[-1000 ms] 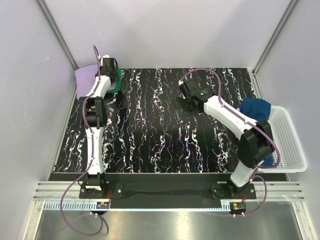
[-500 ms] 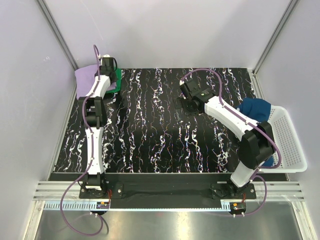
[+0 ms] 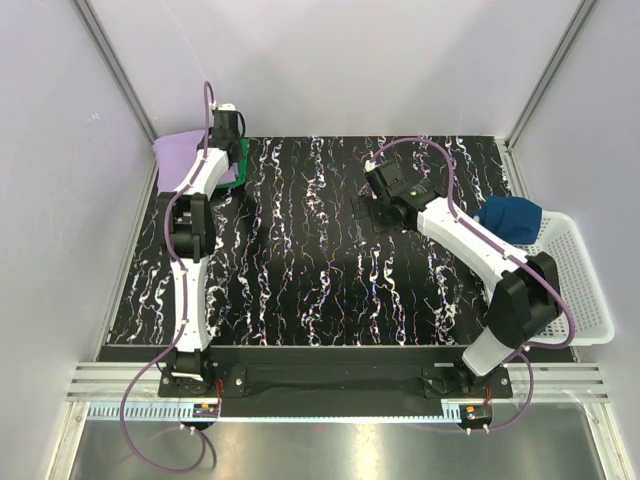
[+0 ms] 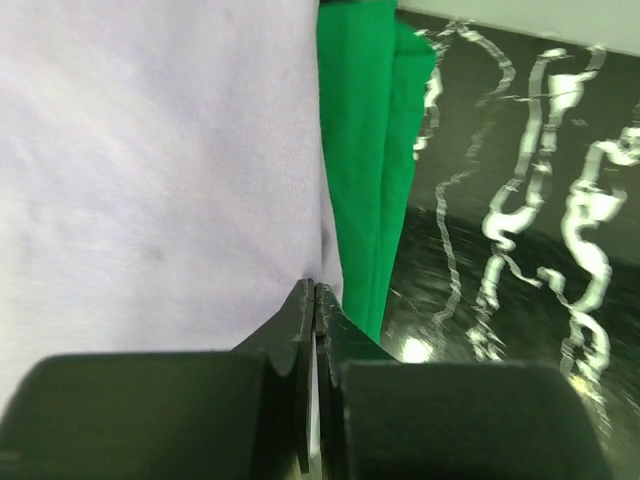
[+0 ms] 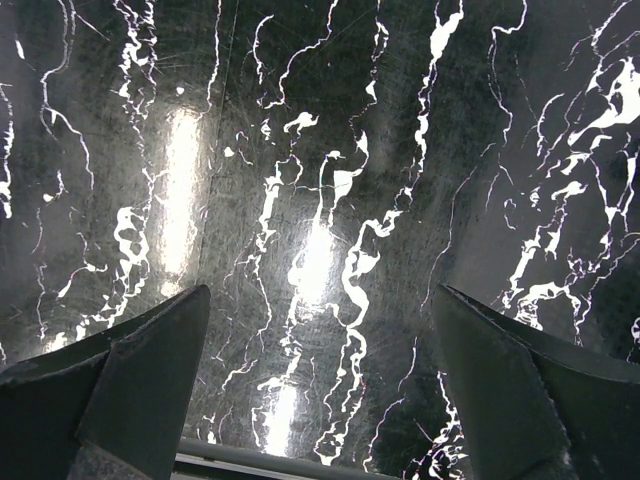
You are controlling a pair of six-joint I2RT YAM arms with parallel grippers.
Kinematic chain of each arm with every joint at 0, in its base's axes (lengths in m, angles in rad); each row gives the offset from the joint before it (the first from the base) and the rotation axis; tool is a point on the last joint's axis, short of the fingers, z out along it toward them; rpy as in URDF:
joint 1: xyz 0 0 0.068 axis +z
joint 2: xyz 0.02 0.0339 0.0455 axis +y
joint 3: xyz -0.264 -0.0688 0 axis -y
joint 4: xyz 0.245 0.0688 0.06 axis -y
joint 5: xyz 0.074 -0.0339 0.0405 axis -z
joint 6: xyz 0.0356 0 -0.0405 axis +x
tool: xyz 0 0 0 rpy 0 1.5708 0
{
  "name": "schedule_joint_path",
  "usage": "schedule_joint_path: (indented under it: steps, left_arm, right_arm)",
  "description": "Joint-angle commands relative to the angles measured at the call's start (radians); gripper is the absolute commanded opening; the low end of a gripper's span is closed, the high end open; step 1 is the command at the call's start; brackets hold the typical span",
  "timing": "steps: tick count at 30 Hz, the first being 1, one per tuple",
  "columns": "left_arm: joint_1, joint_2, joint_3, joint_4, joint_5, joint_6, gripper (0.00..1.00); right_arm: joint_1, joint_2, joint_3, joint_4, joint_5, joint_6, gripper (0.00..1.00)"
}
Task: Fold and stack the t-shirts
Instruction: Neatly place the folded tshirt to the corner
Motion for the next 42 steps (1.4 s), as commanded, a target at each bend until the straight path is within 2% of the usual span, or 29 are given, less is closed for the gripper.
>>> schedule_joint_path:
  steps: [1, 4, 5, 7, 9, 13, 17, 21, 23, 24, 25, 26, 28, 29, 30, 31, 32, 33, 35, 36, 37, 38, 39, 40, 41, 42]
  left_arm:
    - [-0.020, -0.116, -0.030, 0.048, -0.024, 0.030, 0.00]
    - [-0.020, -0.087, 0.002, 0.007, -0.023, 0.023, 0.01]
    - [-0.020, -0.078, 0.013, -0.024, -0.027, 0.020, 0.04]
    - [-0.020, -0.089, 0.006, -0.029, -0.029, 0.017, 0.25]
    - [-0.020, -0.124, -0.019, -0.032, -0.055, -0.001, 0.51]
    - [-0.020, -0.190, -0.022, -0.070, -0.044, -0.067, 0.69]
    - [-0.042, -0.296, -0.043, -0.168, 0.049, -0.200, 0.69]
    - [-0.128, -0.444, -0.190, -0.214, 0.183, -0.274, 0.69]
    - [-0.222, -0.586, -0.301, -0.181, 0.226, -0.267, 0.69]
    - [-0.256, -0.639, -0.429, -0.162, 0.230, -0.268, 0.70]
    - [-0.314, -0.705, -0.512, -0.089, 0.291, -0.280, 0.71]
    - [-0.339, -0.821, -0.692, -0.031, 0.337, -0.320, 0.73]
    - [-0.375, -0.953, -0.880, 0.130, 0.400, -0.395, 0.74]
    - [-0.399, -1.009, -1.065, 0.196, 0.472, -0.467, 0.77]
    - [-0.408, -1.135, -1.149, 0.255, 0.497, -0.502, 0.83]
    - [-0.422, -1.190, -1.225, 0.351, 0.538, -0.535, 0.88]
    - [-0.430, -1.254, -1.370, 0.402, 0.560, -0.558, 0.94]
    - [-0.435, -1.362, -1.436, 0.434, 0.574, -0.596, 0.99]
    - [-0.450, -1.492, -1.615, 0.516, 0.591, -0.631, 0.99]
    - [-0.453, -1.553, -1.673, 0.537, 0.595, -0.644, 0.99]
    - [-0.455, -1.699, -1.732, 0.575, 0.596, -0.659, 0.99]
    - [-0.456, -1.768, -1.792, 0.602, 0.602, -0.677, 0.99]
    - [-0.456, -1.855, -1.917, 0.629, 0.603, -0.729, 0.99]
    - [-0.456, -2.011, -1.976, 0.652, 0.587, -0.760, 0.99]
    - [-0.456, -2.110, -2.032, 0.656, 0.579, -0.797, 0.99]
    - [-0.456, -2.202, -2.133, 0.662, 0.573, -0.876, 0.99]
  right_arm:
    - [0.005, -0.072, -0.019, 0.025, 0.020, 0.017, 1.00]
    - [0.007, -0.092, -0.039, 0.027, 0.025, 0.018, 1.00]
    - [0.005, -0.096, -0.044, 0.025, 0.025, 0.018, 1.00]
    - [0.005, -0.101, -0.052, 0.021, 0.025, 0.017, 1.00]
    - [0.005, -0.104, -0.058, 0.010, 0.026, 0.014, 1.00]
    - [0.005, -0.124, -0.069, 0.006, 0.016, 0.014, 1.00]
    - [-0.001, -0.156, -0.096, 0.019, -0.035, 0.049, 1.00]
    - [-0.030, -0.278, -0.196, 0.114, -0.162, 0.144, 1.00]
    - [-0.051, -0.347, -0.303, 0.213, -0.202, 0.182, 1.00]
    - [-0.056, -0.422, -0.382, 0.248, -0.228, 0.223, 1.00]
    - [-0.059, -0.461, -0.423, 0.278, -0.237, 0.245, 1.00]
    - [-0.062, -0.501, -0.467, 0.339, -0.244, 0.268, 1.00]
    - [-0.064, -0.633, -0.616, 0.401, -0.256, 0.360, 1.00]
    - [-0.064, -0.680, -0.673, 0.471, -0.253, 0.394, 1.00]
    - [-0.065, -0.784, -0.792, 0.508, -0.259, 0.464, 1.00]
    - [-0.067, -0.838, -0.853, 0.541, -0.253, 0.500, 1.00]
    - [-0.067, -0.898, -0.915, 0.599, -0.250, 0.544, 1.00]
    - [-0.067, -1.009, -1.025, 0.617, -0.253, 0.636, 1.00]
    - [-0.067, -1.125, -1.117, 0.630, -0.253, 0.707, 1.00]
    - [-0.065, -1.249, -1.197, 0.618, -0.257, 0.791, 1.00]
    - [-0.067, -1.315, -1.227, 0.595, -0.253, 0.828, 1.00]
    - [-0.065, -1.387, -1.253, 0.531, -0.242, 0.860, 1.00]
    - [-0.067, -1.540, -1.294, 0.482, -0.215, 0.924, 1.00]
    - [-0.068, -1.622, -1.310, 0.434, -0.201, 0.948, 1.00]
    - [-0.067, -1.609, -1.310, 0.421, -0.213, 0.957, 1.00]
    - [-0.067, -1.519, -1.304, 0.450, -0.239, 0.925, 1.00]
